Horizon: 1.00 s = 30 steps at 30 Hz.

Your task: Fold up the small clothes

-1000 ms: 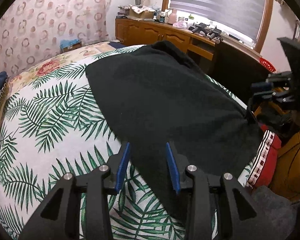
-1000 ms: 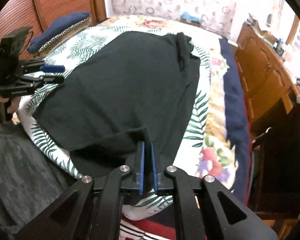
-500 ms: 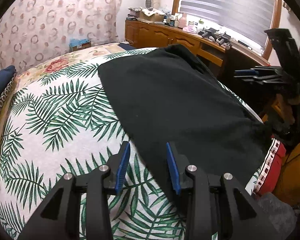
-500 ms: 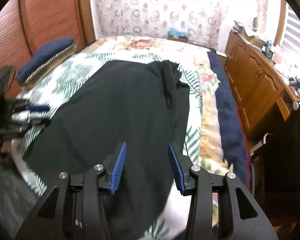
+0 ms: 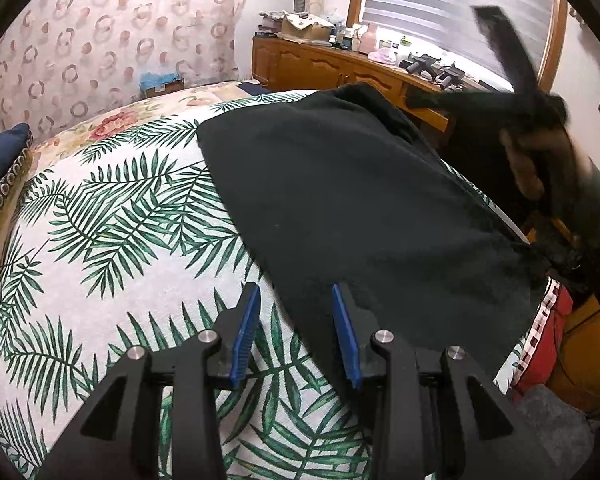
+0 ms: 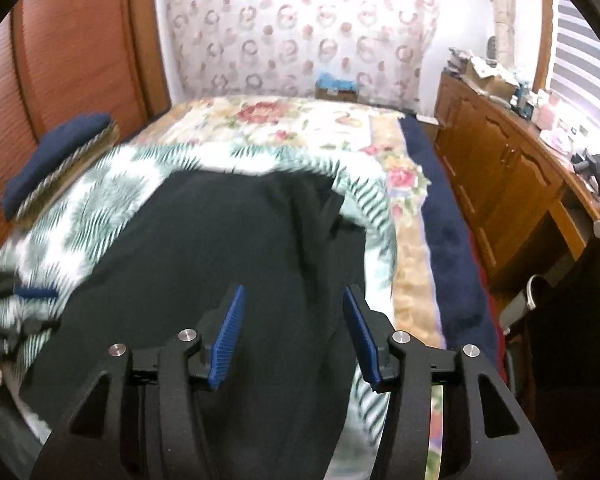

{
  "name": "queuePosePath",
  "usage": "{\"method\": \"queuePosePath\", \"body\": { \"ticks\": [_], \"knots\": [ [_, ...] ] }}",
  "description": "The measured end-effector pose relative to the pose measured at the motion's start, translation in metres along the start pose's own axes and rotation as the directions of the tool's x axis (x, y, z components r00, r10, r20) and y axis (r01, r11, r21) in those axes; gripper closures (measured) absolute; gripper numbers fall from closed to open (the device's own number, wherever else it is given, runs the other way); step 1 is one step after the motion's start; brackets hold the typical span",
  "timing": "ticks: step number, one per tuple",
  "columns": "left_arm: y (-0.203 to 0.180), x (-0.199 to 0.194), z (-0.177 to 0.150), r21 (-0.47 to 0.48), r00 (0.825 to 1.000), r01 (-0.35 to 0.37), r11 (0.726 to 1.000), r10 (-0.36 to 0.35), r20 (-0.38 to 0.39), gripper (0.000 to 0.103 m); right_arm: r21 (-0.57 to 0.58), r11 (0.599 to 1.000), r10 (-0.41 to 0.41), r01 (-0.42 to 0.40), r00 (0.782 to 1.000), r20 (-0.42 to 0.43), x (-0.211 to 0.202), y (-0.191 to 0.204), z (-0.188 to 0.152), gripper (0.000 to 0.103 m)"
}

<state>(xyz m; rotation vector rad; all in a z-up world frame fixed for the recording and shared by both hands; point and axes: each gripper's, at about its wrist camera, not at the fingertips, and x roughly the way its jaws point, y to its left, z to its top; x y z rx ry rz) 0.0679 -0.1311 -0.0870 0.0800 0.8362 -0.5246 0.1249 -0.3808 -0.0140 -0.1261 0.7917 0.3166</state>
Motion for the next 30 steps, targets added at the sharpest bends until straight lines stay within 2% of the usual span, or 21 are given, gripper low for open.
{"method": "queuePosePath", "body": {
  "ticks": [7, 10, 11, 13, 14, 15, 16, 18, 20, 22, 24, 26, 28, 29, 30],
  "knots": [
    [0.001, 0.005, -0.002, -0.003, 1.0, 0.005, 1.0, -0.005, -0.013, 0.068, 0.087, 0.996, 0.019, -0.019, 1.0, 0.002, 0.052, -0.024, 0.047, 0.052],
    [0.0, 0.006, -0.003, -0.003, 1.0, 0.01, 1.0, -0.01, -0.021, 0.068, 0.126, 0.991, 0.034, -0.033, 0.999, -0.01, 0.07, -0.03, 0.059, 0.056],
    [0.0, 0.007, -0.004, -0.002, 1.0, 0.011, 1.0, -0.011, -0.023, 0.068, 0.144, 0.989, 0.046, -0.042, 0.999, -0.021, 0.078, -0.031, 0.063, 0.061],
    [-0.001, 0.007, -0.005, -0.003, 1.0, 0.013, 1.0, -0.013, -0.024, 0.068, 0.154, 0.986, 0.074, -0.067, 0.997, -0.036, 0.086, -0.032, 0.066, 0.076],
    [-0.001, 0.007, -0.006, -0.004, 1.0, 0.015, 1.0, -0.015, -0.025, 0.068, 0.144, 0.987, 0.084, -0.076, 0.995, -0.047, 0.09, -0.031, 0.067, 0.093],
    [-0.001, 0.007, -0.007, -0.005, 0.999, 0.017, 1.0, -0.017, -0.027, 0.068, 0.136, 0.988, 0.087, -0.079, 0.995, -0.056, 0.092, -0.029, 0.068, 0.097],
    [-0.001, 0.008, -0.007, -0.006, 0.999, 0.019, 1.0, -0.02, -0.03, 0.068, 0.137, 0.988, 0.077, -0.069, 0.996, -0.052, 0.091, -0.03, 0.069, 0.097],
    [-0.002, 0.008, -0.008, -0.008, 0.999, 0.025, 1.0, -0.025, -0.035, 0.068, 0.179, 0.983, -0.032, 0.038, 0.999, -0.037, 0.085, -0.04, 0.07, 0.099],
    [-0.002, 0.008, -0.009, -0.005, 0.999, 0.024, 1.0, -0.024, -0.036, 0.068, 0.246, 0.962, -0.119, 0.12, 0.993, -0.017, 0.075, -0.055, 0.07, 0.099],
    [-0.001, 0.006, -0.008, -0.01, 0.999, 0.026, 1.0, -0.027, -0.035, 0.068, 0.234, 0.958, -0.164, 0.165, 0.986, -0.024, 0.068, -0.059, 0.07, 0.096],
    [-0.001, 0.003, -0.009, -0.011, 0.999, 0.031, 0.999, -0.032, -0.033, 0.068, 0.216, 0.952, -0.214, 0.216, 0.976, -0.03, 0.059, -0.059, 0.07, 0.068],
    [-0.003, -0.001, -0.011, -0.005, 0.999, 0.038, 0.999, -0.038, -0.031, 0.068, 0.2, 0.96, -0.196, 0.197, 0.98, -0.022, 0.048, -0.056, 0.066, 0.058],
    [-0.005, -0.005, -0.015, -0.006, 0.998, 0.054, 0.999, -0.054, -0.035, 0.068, 0.164, 0.971, -0.174, 0.174, 0.985, -0.02, 0.033, -0.046, 0.057, 0.054],
    [-0.005, -0.007, -0.016, -0.008, 0.997, 0.06, 0.998, -0.06, -0.037, 0.068, 0.135, 0.977, -0.162, 0.164, 0.987, -0.02, 0.024, -0.039, 0.047, 0.045],
    [-0.006, -0.009, -0.018, -0.01, 0.997, 0.066, 0.998, -0.067, -0.039, 0.068, 0.109, 0.982, -0.151, 0.153, 0.988, -0.025, 0.017, -0.031, 0.038, 0.042]
  ]
}}
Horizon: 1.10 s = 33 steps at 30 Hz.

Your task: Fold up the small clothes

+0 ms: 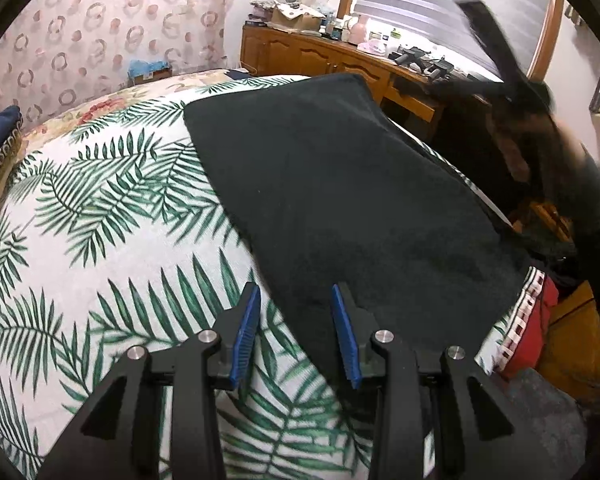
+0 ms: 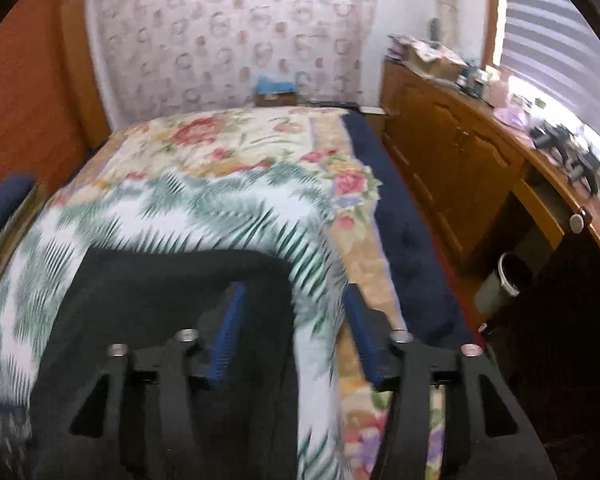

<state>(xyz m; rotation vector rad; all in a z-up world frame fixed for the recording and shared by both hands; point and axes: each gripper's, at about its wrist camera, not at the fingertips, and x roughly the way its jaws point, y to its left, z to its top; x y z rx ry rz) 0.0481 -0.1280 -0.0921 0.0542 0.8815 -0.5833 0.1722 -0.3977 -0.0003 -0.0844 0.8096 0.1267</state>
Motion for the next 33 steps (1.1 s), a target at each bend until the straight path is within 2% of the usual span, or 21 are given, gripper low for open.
{"method": "queuePosePath", "body": {
  "ticks": [4, 7, 10, 15, 21, 28, 31, 32, 33],
  "knots": [
    [-0.003, -0.005, -0.004, 0.003, 1.0, 0.008, 1.0, -0.008, -0.001, 0.068, -0.087, 0.994, 0.056, -0.061, 0.997, -0.059, -0.032, 0.023, -0.064, 0.038],
    [-0.006, -0.011, -0.006, 0.006, 1.0, 0.017, 1.0, -0.017, 0.005, 0.068, -0.088, 0.992, 0.078, -0.087, 0.992, -0.098, -0.05, 0.029, -0.103, 0.038],
    [-0.009, -0.014, -0.008, 0.014, 0.999, 0.034, 0.999, -0.034, 0.004, 0.068, -0.09, 0.992, 0.074, -0.085, 0.99, -0.123, -0.063, 0.032, -0.128, 0.038],
    [-0.013, -0.014, -0.011, 0.018, 0.998, 0.06, 0.998, -0.06, -0.011, 0.068, -0.097, 0.992, 0.058, -0.076, 0.983, -0.174, -0.071, 0.036, -0.152, 0.038],
    [-0.015, -0.009, -0.018, 0.012, 0.995, 0.086, 0.996, -0.085, -0.05, 0.068, -0.143, 0.986, 0.046, -0.086, 0.965, -0.258, -0.072, 0.036, -0.167, 0.038],
    [-0.021, -0.007, -0.024, 0.038, 0.993, 0.083, 0.996, -0.079, -0.085, 0.068, -0.107, 0.988, 0.079, -0.112, 0.958, -0.275, -0.074, 0.032, -0.178, 0.039],
    [-0.021, -0.009, -0.026, 0.033, 0.99, 0.11, 0.993, -0.107, -0.088, 0.068, -0.111, 0.985, 0.099, -0.133, 0.957, -0.273, -0.078, 0.038, -0.18, 0.058],
    [-0.021, -0.009, -0.027, 0.029, 0.988, 0.127, 0.991, -0.124, -0.089, 0.068, -0.118, 0.983, 0.104, -0.141, 0.956, -0.275, -0.079, 0.04, -0.18, 0.069],
    [-0.021, -0.01, -0.027, 0.027, 0.985, 0.151, 0.988, -0.148, -0.091, 0.077, -0.125, 0.979, 0.118, -0.158, 0.953, -0.278, -0.08, 0.043, -0.18, 0.081]
  ]
}}
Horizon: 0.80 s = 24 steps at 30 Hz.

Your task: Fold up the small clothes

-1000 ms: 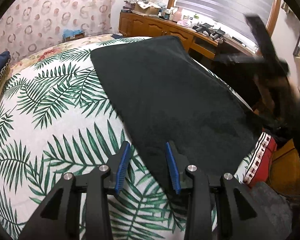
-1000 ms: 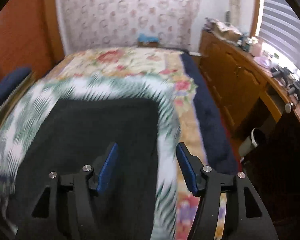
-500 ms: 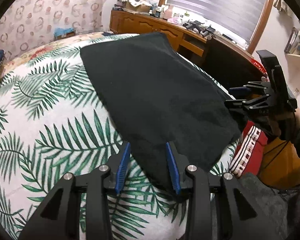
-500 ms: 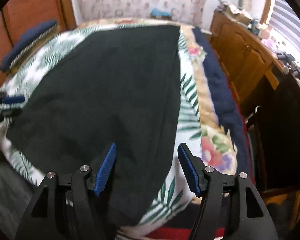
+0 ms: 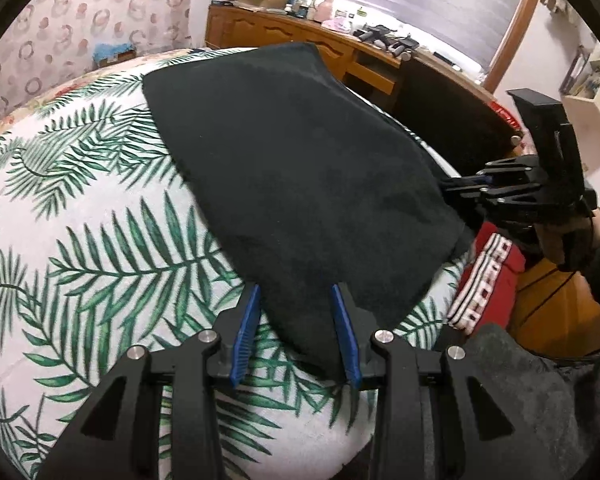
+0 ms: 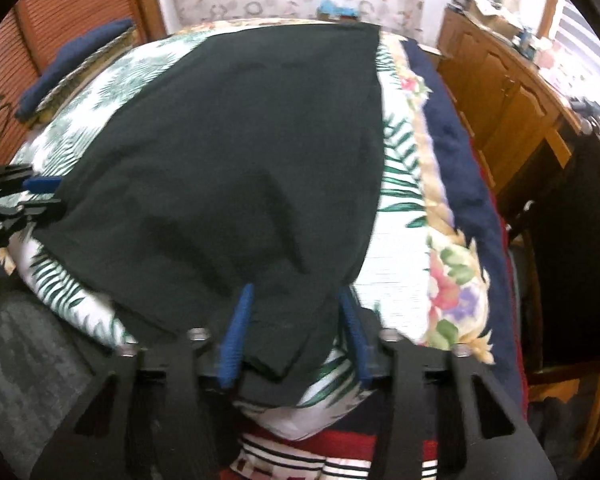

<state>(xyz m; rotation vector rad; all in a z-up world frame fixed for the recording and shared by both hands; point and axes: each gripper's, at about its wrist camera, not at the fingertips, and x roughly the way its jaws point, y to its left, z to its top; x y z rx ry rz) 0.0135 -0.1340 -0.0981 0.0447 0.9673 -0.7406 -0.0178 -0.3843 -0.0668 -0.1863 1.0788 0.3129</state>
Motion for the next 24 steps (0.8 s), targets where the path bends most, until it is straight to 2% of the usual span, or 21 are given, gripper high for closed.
{"method": "queuePosePath", "body": {
  "ticks": [1, 2, 3, 6, 12, 16, 20, 24],
  "knots": [
    [0.001, 0.0, 0.0, -0.003, 1.0, 0.022, 1.0, -0.022, 0.0, 0.091, -0.01, 1.0, 0.014, -0.014, 1.0, 0.0, 0.0, 0.003, 0.0, 0.087],
    [0.001, -0.001, 0.001, -0.004, 0.999, 0.037, 0.999, -0.037, 0.005, 0.093, -0.024, 0.999, 0.035, -0.035, 0.999, 0.0, 0.0, 0.006, 0.0, 0.095],
    [0.002, -0.003, 0.002, -0.003, 0.999, 0.042, 0.999, -0.042, 0.014, 0.101, -0.028, 0.999, 0.042, -0.042, 0.999, 0.002, 0.0, 0.008, 0.001, 0.097],
    [0.005, -0.018, 0.013, -0.016, 0.993, 0.087, 0.996, -0.086, 0.08, 0.102, -0.044, 0.996, 0.073, -0.071, 0.996, 0.052, -0.009, 0.008, 0.003, 0.098],
    [0.02, -0.055, 0.067, -0.029, 0.975, 0.06, 0.998, -0.053, 0.215, 0.103, -0.051, 0.995, 0.094, -0.085, 0.971, 0.219, -0.052, -0.003, 0.036, 0.099],
    [0.043, -0.059, 0.114, -0.043, 0.964, 0.027, 0.999, -0.015, 0.267, 0.103, -0.08, 0.995, 0.08, -0.057, 0.947, 0.312, -0.062, -0.013, 0.079, 0.099],
    [0.08, -0.044, 0.156, -0.094, 0.961, -0.018, 0.995, 0.043, 0.273, 0.103, -0.076, 0.996, 0.074, -0.049, 0.928, 0.366, -0.051, -0.026, 0.126, 0.099],
    [0.108, -0.016, 0.185, -0.127, 0.967, -0.064, 0.99, 0.093, 0.238, 0.102, -0.027, 0.998, 0.068, -0.062, 0.924, 0.377, -0.023, -0.049, 0.172, 0.099]
  ]
}}
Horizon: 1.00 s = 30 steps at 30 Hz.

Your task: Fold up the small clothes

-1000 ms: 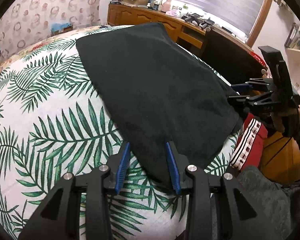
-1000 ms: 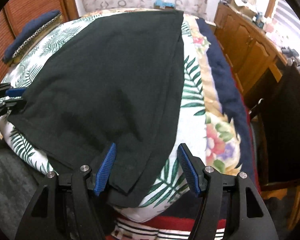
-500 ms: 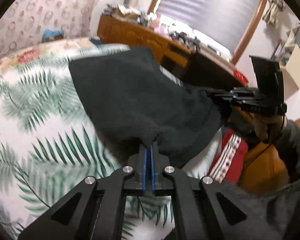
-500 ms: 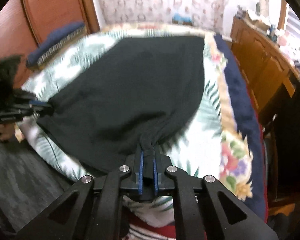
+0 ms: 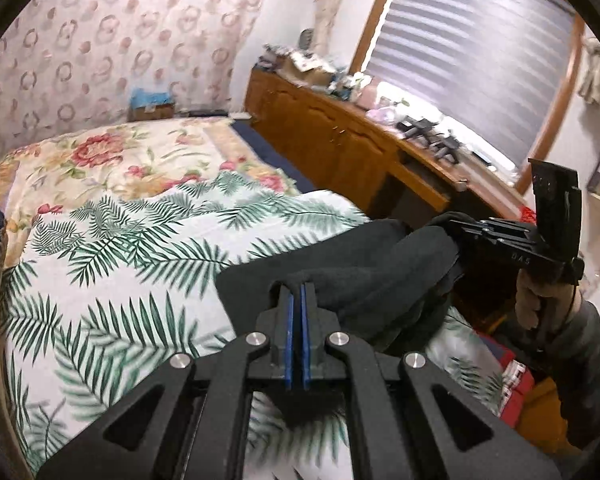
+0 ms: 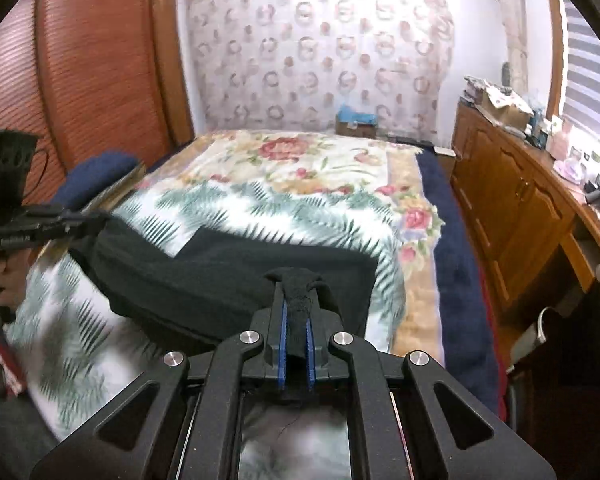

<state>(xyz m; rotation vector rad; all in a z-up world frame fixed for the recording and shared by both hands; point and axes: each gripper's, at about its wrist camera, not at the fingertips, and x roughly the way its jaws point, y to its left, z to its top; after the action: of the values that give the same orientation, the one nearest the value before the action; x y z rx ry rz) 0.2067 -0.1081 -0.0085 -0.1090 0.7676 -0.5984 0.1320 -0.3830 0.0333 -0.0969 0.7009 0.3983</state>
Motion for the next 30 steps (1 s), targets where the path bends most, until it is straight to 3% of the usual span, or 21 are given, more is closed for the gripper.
{"method": "queuePosePath", "body": {
  "ticks": [4, 7, 10, 12, 17, 20, 23, 30],
  "knots": [
    [0.01, 0.029, 0.006, -0.016, 0.999, -0.023, 1.0, 0.022, -0.034, 0.099, 0.077, 0.997, 0.008, -0.005, 0.999, -0.04, 0.044, -0.031, 0.013, 0.098],
    [0.013, 0.03, 0.01, 0.017, 0.997, -0.072, 0.997, 0.072, -0.008, 0.087, 0.096, 0.995, -0.021, 0.027, 0.998, -0.056, 0.066, -0.044, 0.012, 0.097],
    [0.022, 0.023, 0.014, 0.019, 0.998, -0.061, 0.998, 0.06, 0.017, 0.08, 0.112, 0.991, -0.073, 0.078, 0.996, -0.047, 0.072, -0.051, 0.013, 0.083],
    [0.024, 0.021, 0.011, 0.033, 0.999, -0.051, 0.998, 0.05, 0.013, 0.078, 0.121, 0.988, -0.091, 0.092, 0.996, -0.02, 0.066, -0.056, 0.014, 0.069],
    [0.033, 0.024, -0.013, 0.027, 0.998, -0.017, 1.0, 0.018, -0.057, 0.073, 0.074, 0.994, -0.085, 0.085, 0.996, 0.007, 0.047, -0.054, 0.01, 0.048],
    [0.034, 0.032, -0.027, 0.032, 0.994, -0.009, 0.999, 0.012, -0.105, 0.073, 0.039, 0.994, -0.101, 0.1, 0.995, 0.006, 0.039, -0.048, -0.006, 0.044],
    [0.032, 0.045, -0.034, 0.035, 0.989, 0.013, 0.999, -0.008, -0.146, 0.073, 0.018, 0.994, -0.102, 0.103, 0.993, -0.062, 0.046, -0.046, -0.026, 0.043],
    [0.022, 0.078, -0.013, 0.059, 0.987, 0.023, 0.998, -0.013, -0.162, 0.073, 0.001, 0.999, -0.04, 0.041, 0.99, -0.135, 0.081, -0.04, -0.039, 0.043]
  ]
}}
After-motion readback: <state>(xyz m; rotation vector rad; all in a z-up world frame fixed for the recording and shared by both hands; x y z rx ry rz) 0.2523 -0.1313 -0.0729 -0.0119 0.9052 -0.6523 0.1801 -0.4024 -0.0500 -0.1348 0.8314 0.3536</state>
